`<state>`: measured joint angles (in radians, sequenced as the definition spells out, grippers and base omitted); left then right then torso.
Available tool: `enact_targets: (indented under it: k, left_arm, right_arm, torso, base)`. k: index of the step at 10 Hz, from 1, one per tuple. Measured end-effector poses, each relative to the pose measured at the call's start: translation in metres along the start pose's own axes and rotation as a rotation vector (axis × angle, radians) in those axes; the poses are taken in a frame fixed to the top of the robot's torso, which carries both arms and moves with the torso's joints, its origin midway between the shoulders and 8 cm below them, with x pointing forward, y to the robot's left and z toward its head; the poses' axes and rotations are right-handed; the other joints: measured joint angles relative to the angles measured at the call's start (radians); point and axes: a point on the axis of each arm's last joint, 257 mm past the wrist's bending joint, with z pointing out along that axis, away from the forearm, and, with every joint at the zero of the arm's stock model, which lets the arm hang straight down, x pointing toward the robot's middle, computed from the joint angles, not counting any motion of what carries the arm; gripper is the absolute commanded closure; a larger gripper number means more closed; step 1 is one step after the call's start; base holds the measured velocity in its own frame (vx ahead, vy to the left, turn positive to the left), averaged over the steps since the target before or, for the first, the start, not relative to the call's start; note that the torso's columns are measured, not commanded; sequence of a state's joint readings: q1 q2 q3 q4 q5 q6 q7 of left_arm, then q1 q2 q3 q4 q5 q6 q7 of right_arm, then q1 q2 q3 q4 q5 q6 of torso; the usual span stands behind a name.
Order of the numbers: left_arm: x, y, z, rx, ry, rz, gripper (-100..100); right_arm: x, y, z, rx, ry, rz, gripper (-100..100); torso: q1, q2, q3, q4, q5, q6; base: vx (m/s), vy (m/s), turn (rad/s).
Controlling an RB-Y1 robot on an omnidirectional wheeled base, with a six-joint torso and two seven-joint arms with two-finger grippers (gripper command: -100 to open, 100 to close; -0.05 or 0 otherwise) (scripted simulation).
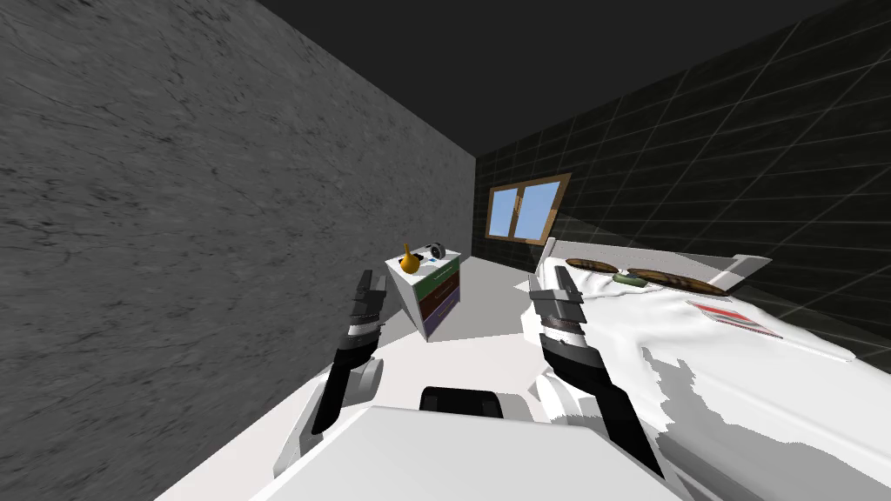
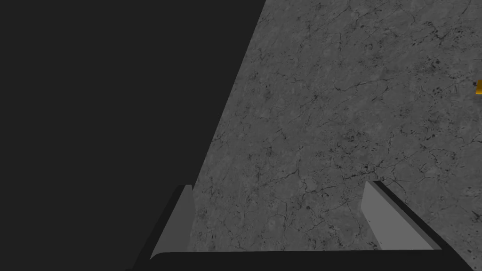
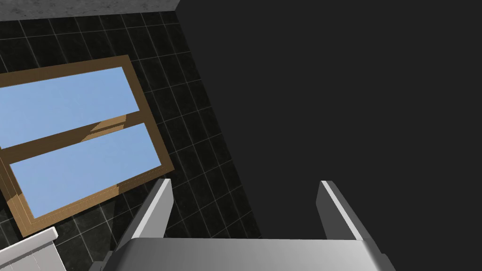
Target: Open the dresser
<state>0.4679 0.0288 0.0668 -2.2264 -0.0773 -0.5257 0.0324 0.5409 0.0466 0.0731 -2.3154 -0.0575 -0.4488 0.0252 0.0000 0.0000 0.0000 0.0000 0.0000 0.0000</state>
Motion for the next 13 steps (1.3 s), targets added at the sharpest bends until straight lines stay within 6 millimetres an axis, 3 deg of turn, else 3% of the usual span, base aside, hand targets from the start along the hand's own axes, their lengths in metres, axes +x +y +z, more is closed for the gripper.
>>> enact_targets:
  k: [2,9,10,13]
  left_arm:
    - [0.000,0.000,0.000,0.000,0.000,0.000,0]
    - [0.000,0.000,0.000,0.000,0.000,0.000,0]
    - [0.000,0.000,0.000,0.000,0.000,0.000,-100]
    - [0.015,0.022,-0.001,-0.045,0.070,0.001,-100]
  right_arm:
    - [0.000,0.000,0.000,0.000,0.000,0.000,0]
    - [0.000,0.000,0.000,0.000,0.000,0.000,0]
    - [0.000,0.000,0.000,0.000,0.000,0.000,0]
    - [0.000,0.000,0.000,0.000,0.000,0.000,0]
  torso:
    - [0.000,0.104,-0.209,0.105,0.000,0.000]
    - [0.000,0.618,-1.234,0.617,0.000,0.000]
    - [0.000,0.691,-1.382,0.691,0.000,0.000]
    - [0.002,0.733,-1.477,0.736,0.001,0.000]
  base:
    - [0.000,0.000,0.000]
    - [0.000,0.000,0.000]
    - [0.031,0.016,-0.057]
    - [0.094,0.062,-0.125]
